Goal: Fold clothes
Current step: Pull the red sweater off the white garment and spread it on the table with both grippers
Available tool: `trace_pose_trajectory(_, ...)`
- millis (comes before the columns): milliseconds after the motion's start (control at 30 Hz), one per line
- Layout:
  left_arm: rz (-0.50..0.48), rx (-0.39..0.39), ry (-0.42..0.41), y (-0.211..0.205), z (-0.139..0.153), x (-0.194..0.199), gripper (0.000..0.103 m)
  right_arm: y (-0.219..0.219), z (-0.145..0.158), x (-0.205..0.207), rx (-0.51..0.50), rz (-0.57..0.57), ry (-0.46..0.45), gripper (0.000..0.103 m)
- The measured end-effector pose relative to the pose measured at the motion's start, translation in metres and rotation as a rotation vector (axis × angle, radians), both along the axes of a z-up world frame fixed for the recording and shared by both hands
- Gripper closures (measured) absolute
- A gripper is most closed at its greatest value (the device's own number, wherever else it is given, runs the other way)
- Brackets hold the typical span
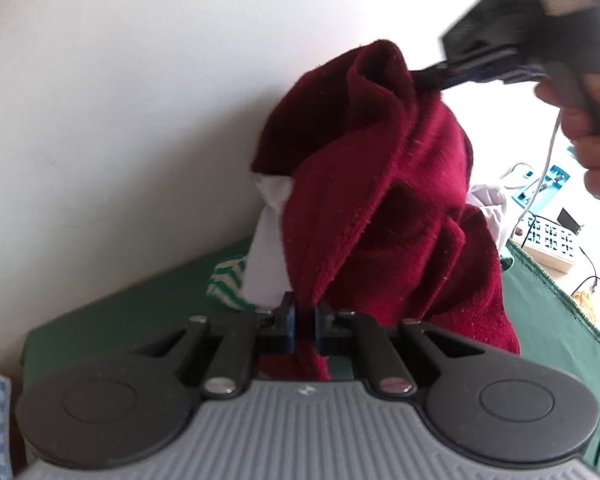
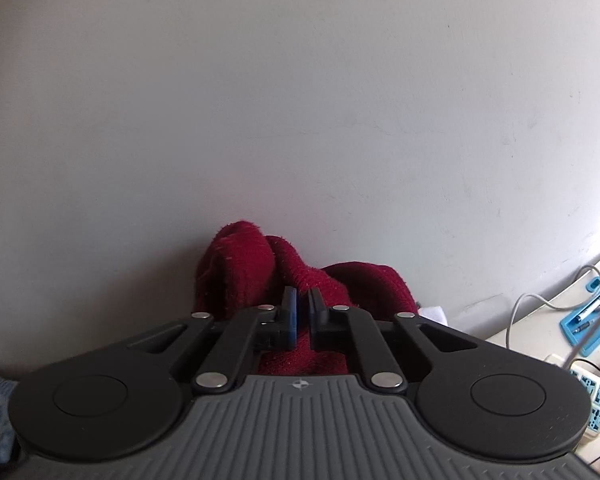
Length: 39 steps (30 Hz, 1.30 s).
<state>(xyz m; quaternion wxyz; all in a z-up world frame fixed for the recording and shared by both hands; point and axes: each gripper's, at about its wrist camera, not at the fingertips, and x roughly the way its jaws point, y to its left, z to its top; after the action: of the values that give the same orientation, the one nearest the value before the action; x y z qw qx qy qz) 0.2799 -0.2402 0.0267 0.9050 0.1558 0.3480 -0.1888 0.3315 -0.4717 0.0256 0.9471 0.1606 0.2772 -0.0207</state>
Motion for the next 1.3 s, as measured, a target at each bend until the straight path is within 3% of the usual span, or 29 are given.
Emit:
trace_pose_trajectory(133,0.041,0.018,-0.041,0.028,0.017,-0.032,0.097,0.000,0.006,-0.031,-0.021,0.084,0.013,0.097)
trace_pose_trajectory(267,0.104,-0.012,-0.032,0.061,0.025,-0.066,0.097,0.011,-0.006,-0.065,-0.094,0.144,0.059,0.097)
trace_pose_trajectory(367,0.158,0.010,-0.009,0.077,0.010,-0.092,0.097,0.021,-0.027,-0.086,-0.151,0.175,0.096,0.093)
trace_pose_trajectory(500,0.239,-0.079,0.072,0.107,-0.015,-0.140,0.097,0.042,-0.069,-0.120,-0.191,0.221,0.151,0.094)
trace_pose_trajectory(567,0.284,-0.084,0.083,0.121,-0.027,-0.172,0.097,0.057,-0.090,-0.146,-0.219,0.246,0.168,0.094)
trace_pose_trajectory(800,0.320,-0.051,0.182,0.177,-0.068,-0.251,0.096,0.077,-0.150,-0.245,-0.033,0.272,0.364,0.096)
trace_pose_trajectory(900,0.325,-0.046,0.210,0.208,-0.078,-0.264,0.095,0.094,-0.167,-0.274,-0.031,0.243,0.409,0.090)
trace_pose_trajectory(933,0.328,-0.044,0.208,0.218,-0.079,-0.268,0.095,0.101,-0.164,-0.284,-0.031,0.210,0.408,0.090)
trace_pose_trajectory(1033,0.315,-0.054,0.187,0.241,-0.077,-0.278,0.094,0.111,-0.157,-0.308,-0.025,0.097,0.406,0.076)
trace_pose_trajectory(1167,0.272,-0.024,0.156,0.262,-0.077,-0.284,0.092,0.136,-0.136,-0.318,-0.016,-0.013,0.355,0.075)
trace_pose_trajectory(1233,0.254,-0.012,0.145,0.271,-0.077,-0.283,0.092,0.141,-0.125,-0.331,-0.031,-0.032,0.333,0.068)
trace_pose_trajectory(1300,0.251,-0.011,0.137,0.282,-0.074,-0.281,0.090,0.146,-0.114,-0.344,-0.046,-0.051,0.310,0.055)
